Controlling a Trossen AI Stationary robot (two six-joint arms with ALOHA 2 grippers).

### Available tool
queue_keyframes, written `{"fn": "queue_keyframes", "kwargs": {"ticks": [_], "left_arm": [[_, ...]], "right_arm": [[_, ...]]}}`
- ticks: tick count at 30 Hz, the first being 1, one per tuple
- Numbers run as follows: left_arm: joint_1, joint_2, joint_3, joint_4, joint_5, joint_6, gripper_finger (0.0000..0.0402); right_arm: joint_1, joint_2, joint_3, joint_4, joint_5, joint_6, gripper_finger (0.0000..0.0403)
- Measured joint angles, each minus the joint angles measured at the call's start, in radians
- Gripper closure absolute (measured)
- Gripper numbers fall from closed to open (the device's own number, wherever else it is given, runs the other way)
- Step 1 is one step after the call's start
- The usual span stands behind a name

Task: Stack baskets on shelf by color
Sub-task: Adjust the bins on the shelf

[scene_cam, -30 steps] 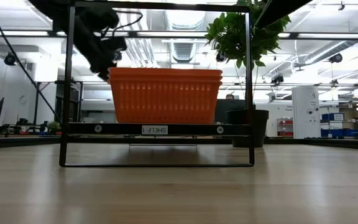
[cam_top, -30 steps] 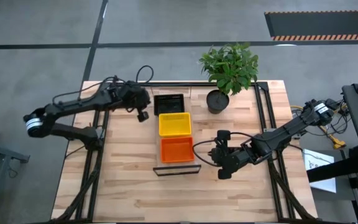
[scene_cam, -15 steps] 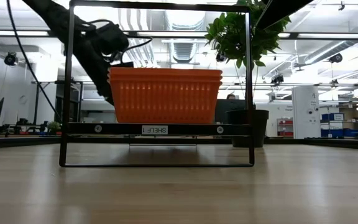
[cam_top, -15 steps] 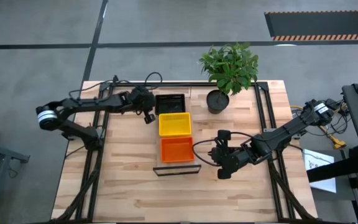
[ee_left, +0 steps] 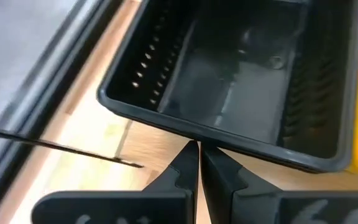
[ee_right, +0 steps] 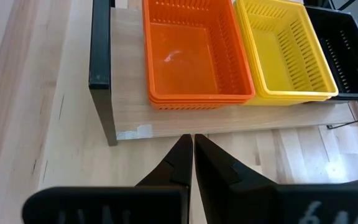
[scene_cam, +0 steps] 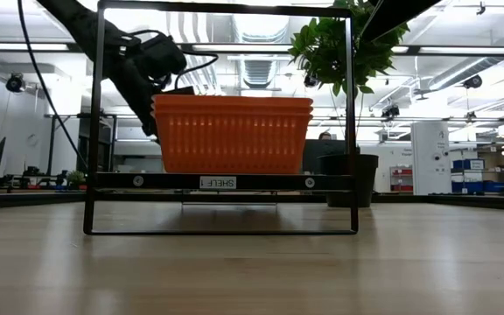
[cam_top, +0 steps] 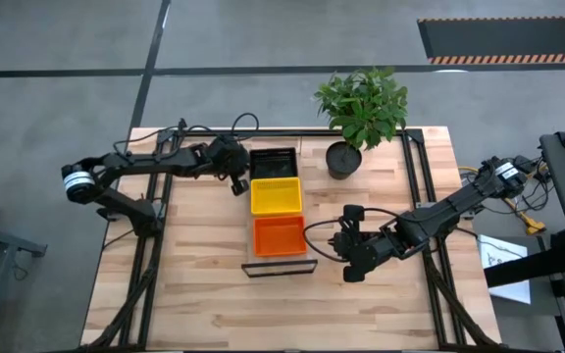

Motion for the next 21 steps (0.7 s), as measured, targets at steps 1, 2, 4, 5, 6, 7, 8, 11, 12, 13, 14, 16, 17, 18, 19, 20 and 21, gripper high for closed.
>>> {"fn": "queue_keyframes", "kwargs": {"ticks": [1, 2, 4, 5, 6, 7, 8, 11, 12, 13, 14, 16, 17, 18, 19, 20, 21], "left_arm": [[-0.001, 0.0, 0.0, -0.001, 0.008, -0.01, 0.0402], [-0.001, 0.0, 0.0, -0.001, 0.01, -0.012, 0.0402], [-0.001, 0.0, 0.0, -0.001, 0.014, -0.012, 0.0402], [-0.001, 0.0, 0.0, 0.0, 0.014, -0.012, 0.0402], [-0.001, 0.0, -0.001, 0.0, 0.014, -0.012, 0.0402], [0.0, 0.0, -0.001, 0.002, 0.014, -0.012, 0.0402], [0.0, 0.0, 0.0, 0.006, 0.014, -0.012, 0.0402], [0.0, 0.0, 0.001, 0.037, 0.014, -0.012, 0.0402], [0.0, 0.0, 0.001, 0.039, 0.014, -0.012, 0.0402], [0.0, -0.002, 0.002, 0.036, 0.013, -0.013, 0.0402], [0.0, -0.005, 0.002, 0.026, 0.01, -0.026, 0.0402], [0.0, -0.024, 0.002, 0.0, 0.003, -0.063, 0.0402], [-0.001, -0.038, 0.002, -0.011, 0.003, -0.078, 0.0402], [-0.002, -0.057, 0.002, -0.028, 0.001, -0.093, 0.0402], [-0.005, -0.077, 0.001, -0.052, 0.001, -0.111, 0.0402], [-0.009, -0.099, 0.001, -0.067, 0.001, -0.12, 0.0402], [-0.016, -0.122, 0.0, -0.073, 0.002, -0.134, 0.0402]], "right_arm": [[0.0, 0.0, 0.0, 0.0, 0.0, 0.0, 0.0394], [0.0, 0.0, 0.0, 0.0, 0.0, 0.0, 0.0394], [0.0, 0.0, 0.0, 0.0, 0.0, 0.0, 0.0394], [0.0, 0.0, 0.0, 0.0, 0.0, 0.0, 0.0394], [0.0, 0.0, 0.0, 0.0, 0.0, 0.0, 0.0394], [0.0, 0.0, 0.0, 0.0, 0.0, 0.0, 0.0394], [0.0, 0.0, 0.0, 0.0, 0.0, 0.0, 0.0394], [0.0, 0.0, 0.0, 0.0, 0.0, 0.0, 0.0394], [0.0, 0.0, 0.0, 0.0, 0.0, 0.0, 0.0394], [0.0, 0.0, 0.0, 0.0, 0.0, 0.0, 0.0394], [0.0, 0.0, 0.0, 0.0, 0.0, 0.0, 0.0394], [0.0, 0.0, -0.007, 0.001, 0.001, -0.011, 0.0394], [0.0, 0.0, -0.014, 0.002, 0.002, -0.017, 0.0394], [0.0, 0.0, -0.023, 0.001, 0.008, -0.019, 0.0394], [0.0, 0.0, -0.033, 0.001, 0.02, -0.019, 0.0394], [0.0, 0.0, -0.045, 0.003, 0.035, -0.018, 0.0394], [0.0, 0.0, -0.058, 0.007, 0.051, -0.015, 0.0394]]}}
